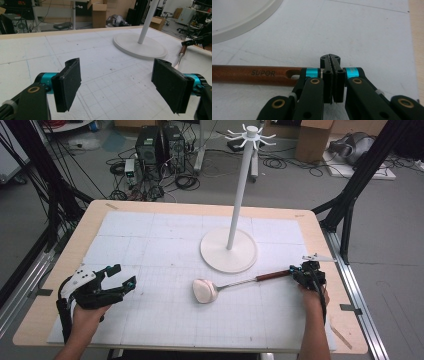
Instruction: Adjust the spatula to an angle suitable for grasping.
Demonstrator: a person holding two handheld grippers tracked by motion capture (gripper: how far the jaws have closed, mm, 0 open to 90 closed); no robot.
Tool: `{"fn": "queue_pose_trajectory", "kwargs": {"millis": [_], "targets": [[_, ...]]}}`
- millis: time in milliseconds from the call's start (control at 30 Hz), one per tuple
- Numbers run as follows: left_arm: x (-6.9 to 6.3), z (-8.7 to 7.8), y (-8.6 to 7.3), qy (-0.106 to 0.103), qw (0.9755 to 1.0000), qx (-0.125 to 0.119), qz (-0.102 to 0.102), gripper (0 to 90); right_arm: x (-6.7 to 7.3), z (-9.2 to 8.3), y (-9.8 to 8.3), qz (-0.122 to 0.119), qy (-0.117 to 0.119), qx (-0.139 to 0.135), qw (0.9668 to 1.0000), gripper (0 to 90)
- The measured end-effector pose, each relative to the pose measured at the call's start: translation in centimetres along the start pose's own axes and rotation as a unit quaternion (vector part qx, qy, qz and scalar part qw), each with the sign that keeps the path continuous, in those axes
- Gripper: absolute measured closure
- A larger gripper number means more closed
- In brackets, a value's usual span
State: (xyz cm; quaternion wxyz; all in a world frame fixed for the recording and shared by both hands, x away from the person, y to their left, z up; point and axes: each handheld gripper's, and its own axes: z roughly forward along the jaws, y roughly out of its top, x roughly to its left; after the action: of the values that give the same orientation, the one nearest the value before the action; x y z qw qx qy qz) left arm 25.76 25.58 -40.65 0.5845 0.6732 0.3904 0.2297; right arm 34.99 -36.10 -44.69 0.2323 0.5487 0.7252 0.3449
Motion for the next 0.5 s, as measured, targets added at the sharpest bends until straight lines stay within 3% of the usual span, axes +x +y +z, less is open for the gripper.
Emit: {"fn": "queue_pose_trajectory", "kwargs": {"millis": [333,500], "targets": [[0.1,-0.1,0.0,-0.002,1.0,0.0,-0.002,24.4,1.7,0.6,0.5,-0.044,0.027,0.006,0.9986,89.3],[0.1,0.0,0.1,-0.003,1.0,-0.001,-0.004,24.4,3.3,0.8,0.7,-0.061,0.043,0.011,0.9971,89.3]]}}
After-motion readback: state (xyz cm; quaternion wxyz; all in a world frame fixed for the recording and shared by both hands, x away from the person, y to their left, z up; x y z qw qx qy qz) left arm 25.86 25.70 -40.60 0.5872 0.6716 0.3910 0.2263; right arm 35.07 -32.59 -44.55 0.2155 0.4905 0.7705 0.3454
